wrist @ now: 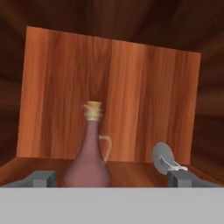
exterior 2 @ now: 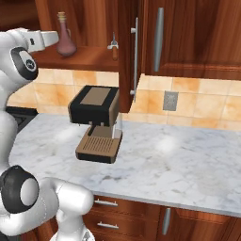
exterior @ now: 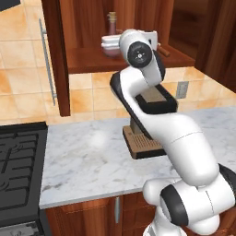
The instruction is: The dining table condiment station is running low on oil/vinegar bottle. Refill the condiment station by opening the cabinet and taking the oil/vinegar bottle from the cabinet and placing it on the dining table.
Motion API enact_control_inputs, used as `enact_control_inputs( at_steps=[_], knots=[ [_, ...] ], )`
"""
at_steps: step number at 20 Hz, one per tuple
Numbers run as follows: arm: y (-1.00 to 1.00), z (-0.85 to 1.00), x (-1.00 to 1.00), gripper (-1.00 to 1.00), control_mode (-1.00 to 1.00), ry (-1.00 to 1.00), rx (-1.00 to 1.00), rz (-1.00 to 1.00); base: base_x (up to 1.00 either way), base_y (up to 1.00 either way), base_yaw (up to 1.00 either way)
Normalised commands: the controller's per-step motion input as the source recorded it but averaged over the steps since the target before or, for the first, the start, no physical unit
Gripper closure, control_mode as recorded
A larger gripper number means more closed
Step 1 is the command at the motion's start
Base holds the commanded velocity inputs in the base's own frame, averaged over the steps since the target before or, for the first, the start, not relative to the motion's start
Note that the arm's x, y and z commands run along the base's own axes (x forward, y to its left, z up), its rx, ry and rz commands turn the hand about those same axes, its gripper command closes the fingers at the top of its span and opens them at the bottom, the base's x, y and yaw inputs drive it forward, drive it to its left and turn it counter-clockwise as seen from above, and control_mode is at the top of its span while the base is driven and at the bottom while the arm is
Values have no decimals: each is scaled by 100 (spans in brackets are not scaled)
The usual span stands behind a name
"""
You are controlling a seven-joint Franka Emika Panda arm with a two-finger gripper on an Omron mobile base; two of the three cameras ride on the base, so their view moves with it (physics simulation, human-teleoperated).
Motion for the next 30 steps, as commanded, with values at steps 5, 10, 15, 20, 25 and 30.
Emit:
enact_control_inputs(
  at_steps=[5, 10, 15, 20, 25, 30],
  knots=[
    [7, 3, 55, -100, -100, 1, 4, -2, 0, 0, 0],
    [0, 25, 39, -100, -100, 1, 15, 0, 0, 0, 0],
    [4, 26, 39, -100, -100, 0, 7, 0, 0, 0, 0],
    [20, 0, 33, -100, -100, 0, 0, 0, 0, 0, 0],
    [6, 0, 31, -100, -100, 0, 0, 0, 0, 0, 0],
    [0, 0, 36, -100, -100, 0, 0, 0, 0, 0, 0]
  ],
)
